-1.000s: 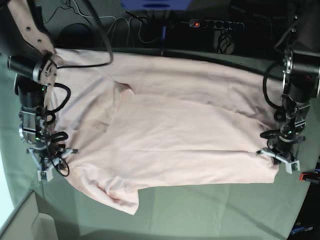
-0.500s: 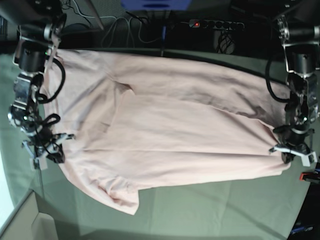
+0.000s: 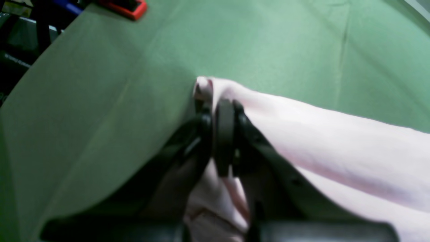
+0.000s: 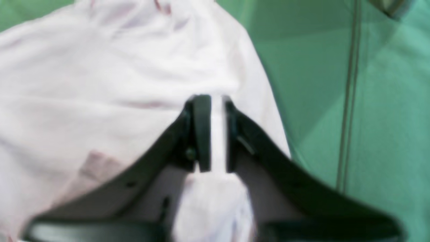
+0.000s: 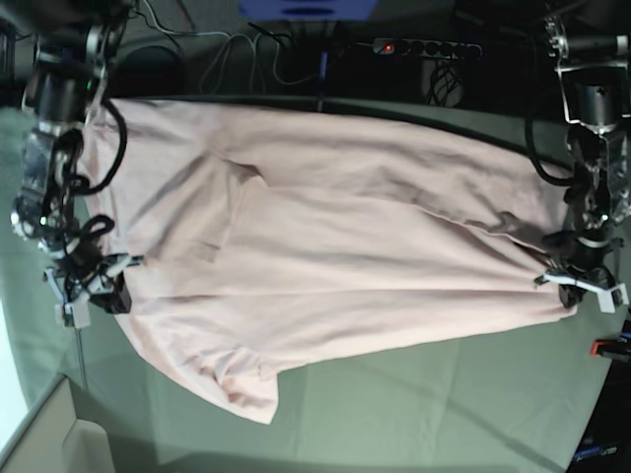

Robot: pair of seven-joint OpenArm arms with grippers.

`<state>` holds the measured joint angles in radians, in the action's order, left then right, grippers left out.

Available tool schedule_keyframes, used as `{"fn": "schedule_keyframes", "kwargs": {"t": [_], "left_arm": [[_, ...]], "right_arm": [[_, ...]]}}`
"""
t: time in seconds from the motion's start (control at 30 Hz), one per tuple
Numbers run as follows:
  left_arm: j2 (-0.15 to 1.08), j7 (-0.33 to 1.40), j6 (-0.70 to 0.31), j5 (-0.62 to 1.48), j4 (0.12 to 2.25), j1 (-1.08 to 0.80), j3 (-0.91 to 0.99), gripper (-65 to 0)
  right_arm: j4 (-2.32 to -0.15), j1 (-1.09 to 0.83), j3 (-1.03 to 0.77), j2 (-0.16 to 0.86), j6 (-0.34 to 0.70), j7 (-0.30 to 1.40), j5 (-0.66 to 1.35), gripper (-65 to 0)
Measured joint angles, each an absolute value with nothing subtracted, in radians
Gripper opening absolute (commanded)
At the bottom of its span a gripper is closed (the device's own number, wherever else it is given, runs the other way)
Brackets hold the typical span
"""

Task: Layout the t-shirt on the table in an organized manner, then fold the t-shirt properly
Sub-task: 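Lift the grasped fabric with both grippers and fold it toward the folded edge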

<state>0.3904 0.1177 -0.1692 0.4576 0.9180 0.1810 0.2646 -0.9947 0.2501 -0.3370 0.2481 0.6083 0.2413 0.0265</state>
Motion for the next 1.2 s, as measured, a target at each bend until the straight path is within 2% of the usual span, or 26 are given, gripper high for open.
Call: {"fn": "schedule_keyframes", "kwargs": {"t": [0.13,0.2,0.37,0.53,0.6,0.67,0.7,0.77,0.8,0.97,1.2], "left_arm": [[0.390,0.120,-0.167,0.457,0.917,0.181,0.265,-64.9],[0.390,0.120,-0.165,0.457,0.916,0.180,0.265,-64.9],[0.390,0.120,-0.165,0.457,0.916,0.180,0.265,-64.9],[0.390,0.120,-0.165,0.457,0.916,0.180,0.265,-64.9],[0.390,0.120,-0.165,0.457,0.916,0.180,0.265,-64.9],[0.390,0.120,-0.165,0.457,0.916,0.180,0.265,-64.9],[0.390,0.120,-0.165,0.457,0.916,0.180,0.265,-64.9],[0.390,0.120,-0.166,0.457,0.916,0.180,0.265,-64.9],[0.390,0.120,-0.166,0.457,0.916,0.180,0.265,-64.9],[0.390,0.120,-0.165,0.457,0.916,0.180,0.265,-64.9],[0.389,0.121,-0.167,0.458,0.921,0.177,0.265,-64.9]], "right_arm": [[-0.675,0.447,-0.347,0.287,0.599,0.226,-0.098,-32.7],[-0.530,0.521,-0.348,0.310,0.597,0.192,-0.125,-27.7],[-0.373,0.570,-0.344,0.318,0.595,0.054,-0.138,-26.5],[-0.339,0.564,-0.343,0.312,0.595,0.043,-0.139,-26.8],[-0.325,0.565,-0.343,0.305,0.594,0.038,-0.138,-29.5],[-0.319,0.565,-0.342,0.295,0.564,0.025,-0.133,-37.7],[-0.319,0.565,-0.339,0.293,0.553,0.025,-0.134,-43.5],[-0.319,0.565,-0.323,0.294,0.525,0.030,-0.134,-59.9],[-0.319,0.565,-0.305,0.294,0.505,0.028,-0.133,-65.0],[-0.323,0.568,-0.235,0.297,0.473,0.022,-0.131,-65.0],[-0.325,0.563,-0.287,0.297,0.497,0.028,-0.127,-65.0]]}}
